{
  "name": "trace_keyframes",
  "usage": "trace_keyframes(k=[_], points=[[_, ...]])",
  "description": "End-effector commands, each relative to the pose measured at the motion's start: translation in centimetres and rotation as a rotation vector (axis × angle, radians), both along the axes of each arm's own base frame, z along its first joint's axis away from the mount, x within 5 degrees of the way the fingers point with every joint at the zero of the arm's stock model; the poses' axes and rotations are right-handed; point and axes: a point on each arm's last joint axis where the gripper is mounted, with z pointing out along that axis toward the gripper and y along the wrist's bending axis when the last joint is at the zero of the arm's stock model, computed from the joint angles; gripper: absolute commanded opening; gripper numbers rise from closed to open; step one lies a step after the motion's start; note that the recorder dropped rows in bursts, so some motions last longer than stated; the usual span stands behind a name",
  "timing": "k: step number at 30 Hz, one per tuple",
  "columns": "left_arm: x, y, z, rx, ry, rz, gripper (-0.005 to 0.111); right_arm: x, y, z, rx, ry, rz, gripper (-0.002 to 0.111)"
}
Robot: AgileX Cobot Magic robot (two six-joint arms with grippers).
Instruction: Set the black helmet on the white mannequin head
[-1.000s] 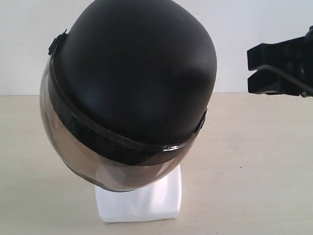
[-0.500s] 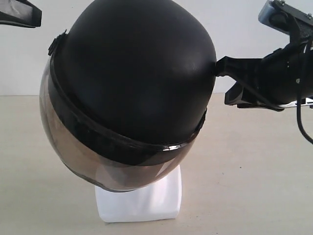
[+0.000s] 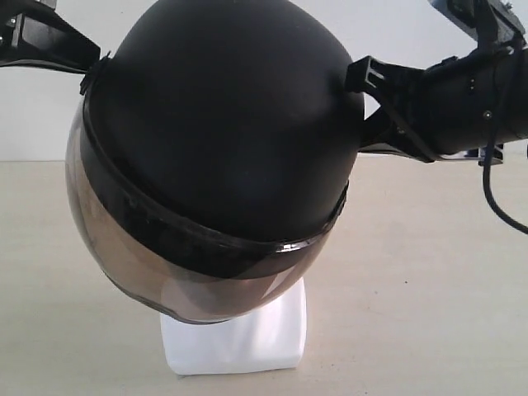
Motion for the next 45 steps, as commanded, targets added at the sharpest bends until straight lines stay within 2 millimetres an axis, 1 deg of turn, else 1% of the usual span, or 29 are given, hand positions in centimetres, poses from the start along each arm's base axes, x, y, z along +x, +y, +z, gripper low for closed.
trace_keyframes(k=[1, 9, 21, 24, 29, 33, 40, 42, 45], points=[[-0.1, -0.2, -0.2, -0.015, 0.034, -0.023, 0.004, 0.0, 0.5, 0.4, 0.027, -0.033, 0.028, 0.000], [-0.2, -0.4, -1.7, 0.000, 0.081, -0.037, 0.004, 0.0, 0.6, 0.8, 0.069, -0.039, 0.024, 0.000], [-0.2, -0.3, -3.2, 0.014, 0.106, -0.030, 0.004, -0.4, 1.3, 1.4, 0.176, -0.025, 0.068, 0.000], [-0.1, -0.3, -3.2, 0.019, 0.100, -0.025, 0.004, -0.5, 1.5, 1.8, 0.195, -0.031, 0.102, 0.000], [0.0, -0.2, -3.2, 0.017, 0.090, -0.018, 0.004, -0.6, 1.9, 3.5, 0.221, -0.058, 0.147, 0.000], [0.1, -0.2, -3.1, 0.018, 0.078, -0.009, 0.004, -0.6, 2.0, 4.3, 0.232, -0.072, 0.165, 0.000], [0.3, -0.1, -3.0, 0.011, 0.061, 0.003, 0.004, -0.7, 2.1, 4.0, 0.224, -0.059, 0.177, 0.000], [0.3, -0.2, -2.9, 0.002, 0.057, 0.008, 0.004, -0.7, 2.1, 3.7, 0.221, -0.052, 0.172, 0.000], [0.6, -0.5, -3.0, -0.043, 0.070, 0.000, 0.004, -0.8, 1.9, 2.6, 0.210, -0.024, 0.158, 0.000]])
